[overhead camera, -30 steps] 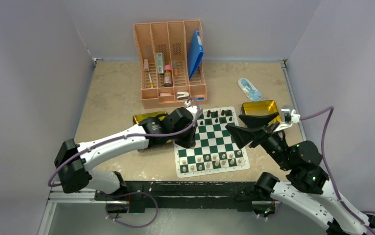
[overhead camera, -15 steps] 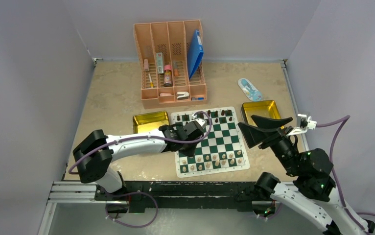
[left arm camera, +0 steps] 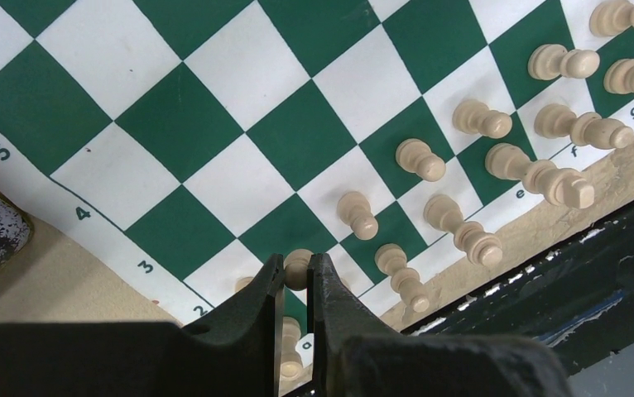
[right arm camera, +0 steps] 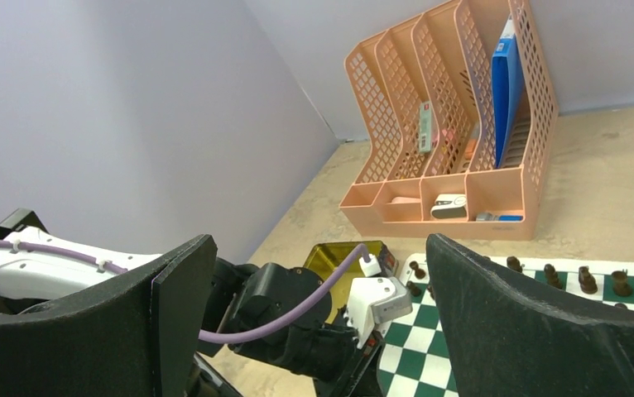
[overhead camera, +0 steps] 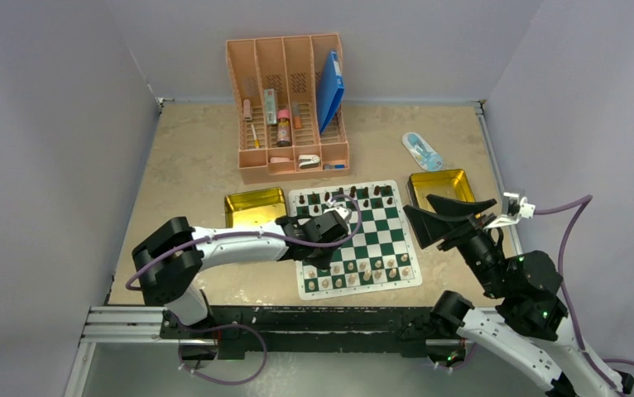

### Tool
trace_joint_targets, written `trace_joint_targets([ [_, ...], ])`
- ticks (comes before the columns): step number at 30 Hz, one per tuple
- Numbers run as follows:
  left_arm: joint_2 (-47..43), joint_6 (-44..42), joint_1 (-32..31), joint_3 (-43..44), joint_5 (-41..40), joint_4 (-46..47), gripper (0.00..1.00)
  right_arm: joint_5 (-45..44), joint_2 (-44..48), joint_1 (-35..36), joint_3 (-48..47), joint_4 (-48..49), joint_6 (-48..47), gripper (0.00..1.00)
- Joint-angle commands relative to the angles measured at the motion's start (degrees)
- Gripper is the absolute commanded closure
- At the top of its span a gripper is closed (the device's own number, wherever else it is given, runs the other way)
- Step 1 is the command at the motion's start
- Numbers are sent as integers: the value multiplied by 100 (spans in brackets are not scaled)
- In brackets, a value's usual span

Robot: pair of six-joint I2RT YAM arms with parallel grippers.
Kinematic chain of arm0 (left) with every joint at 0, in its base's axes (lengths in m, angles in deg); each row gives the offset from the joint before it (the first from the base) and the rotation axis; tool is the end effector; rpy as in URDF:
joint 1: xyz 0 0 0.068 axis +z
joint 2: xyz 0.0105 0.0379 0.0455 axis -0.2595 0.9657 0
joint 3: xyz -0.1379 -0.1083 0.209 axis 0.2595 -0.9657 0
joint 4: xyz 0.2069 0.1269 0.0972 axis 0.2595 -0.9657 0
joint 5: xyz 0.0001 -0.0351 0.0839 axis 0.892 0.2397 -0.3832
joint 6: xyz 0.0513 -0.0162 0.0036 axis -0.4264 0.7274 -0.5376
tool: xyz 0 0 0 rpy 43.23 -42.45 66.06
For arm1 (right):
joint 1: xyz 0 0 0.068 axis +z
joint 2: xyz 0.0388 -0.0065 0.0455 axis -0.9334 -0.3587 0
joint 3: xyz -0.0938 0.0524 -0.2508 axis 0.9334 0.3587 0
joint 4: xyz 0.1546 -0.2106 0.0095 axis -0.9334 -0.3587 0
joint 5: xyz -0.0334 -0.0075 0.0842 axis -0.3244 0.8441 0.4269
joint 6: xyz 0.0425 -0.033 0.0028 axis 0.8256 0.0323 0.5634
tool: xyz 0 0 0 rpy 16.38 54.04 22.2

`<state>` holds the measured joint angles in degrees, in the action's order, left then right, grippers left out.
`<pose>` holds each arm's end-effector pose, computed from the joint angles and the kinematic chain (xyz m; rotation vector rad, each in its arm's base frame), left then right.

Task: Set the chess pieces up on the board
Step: Place the chess piece on the chessboard.

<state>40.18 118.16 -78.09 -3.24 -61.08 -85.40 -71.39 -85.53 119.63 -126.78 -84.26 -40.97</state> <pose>0.1487 -0.2833 0.1918 0.5480 2.6472 -0.4324 0.0389 0.0283 0.3894 0.0878 1.2757 1.0086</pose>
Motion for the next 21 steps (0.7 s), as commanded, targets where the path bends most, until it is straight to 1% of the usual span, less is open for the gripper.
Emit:
trace_joint_targets([
  [1, 15, 72, -54, -57, -205, 241, 100, -149, 180, 23, -73, 89, 28, 1],
  [7, -16, 76, -68, -120, -335, 298, 100, -170, 149, 21, -124, 91, -2, 1],
  [9, 8, 93, -71, -120, -356, 294, 98, -182, 135, 23, -110, 110, -20, 1],
  [21, 99, 129, -85, -260, -295, 478, 96, -201, 99, 23, -82, 156, 17, 1],
])
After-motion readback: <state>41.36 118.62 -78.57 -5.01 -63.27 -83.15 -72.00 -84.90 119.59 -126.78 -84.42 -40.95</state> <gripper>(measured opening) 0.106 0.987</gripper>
